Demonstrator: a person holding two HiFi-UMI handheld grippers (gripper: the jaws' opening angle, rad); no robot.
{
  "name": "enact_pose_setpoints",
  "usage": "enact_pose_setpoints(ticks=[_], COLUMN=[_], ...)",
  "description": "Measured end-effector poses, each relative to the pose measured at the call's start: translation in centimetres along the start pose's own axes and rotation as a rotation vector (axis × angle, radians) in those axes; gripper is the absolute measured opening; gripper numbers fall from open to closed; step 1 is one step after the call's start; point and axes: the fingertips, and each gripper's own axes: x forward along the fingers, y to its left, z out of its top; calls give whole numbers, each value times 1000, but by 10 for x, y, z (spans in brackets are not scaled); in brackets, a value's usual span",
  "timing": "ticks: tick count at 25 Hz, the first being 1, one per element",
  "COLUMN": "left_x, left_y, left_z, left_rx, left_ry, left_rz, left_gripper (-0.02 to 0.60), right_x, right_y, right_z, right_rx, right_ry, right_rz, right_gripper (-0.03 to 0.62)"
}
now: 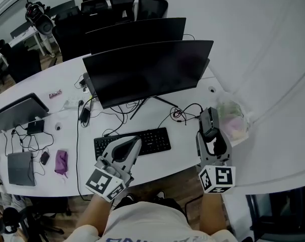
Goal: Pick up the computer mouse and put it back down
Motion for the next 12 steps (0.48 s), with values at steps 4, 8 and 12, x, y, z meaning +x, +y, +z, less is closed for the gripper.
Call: enact_pose_setpoints(ticks=[4,8,12], left_x=[-4,-3,-2], left_y=[-1,0,-1], left_z=[6,8,8], left_rx=[3,-3,8], left_ry=[-15,-8,9], left_rz=[6,12,13], left_gripper=[5,5,5], right_x=[-3,-5,-7], right_y=[0,-1,-1], right_z=[10,13,12], right_rx=[-3,-6,-3], right_ry=[-19,-28,-25], right_rz=[-2,-5,-7], right_gripper=[276,276,276])
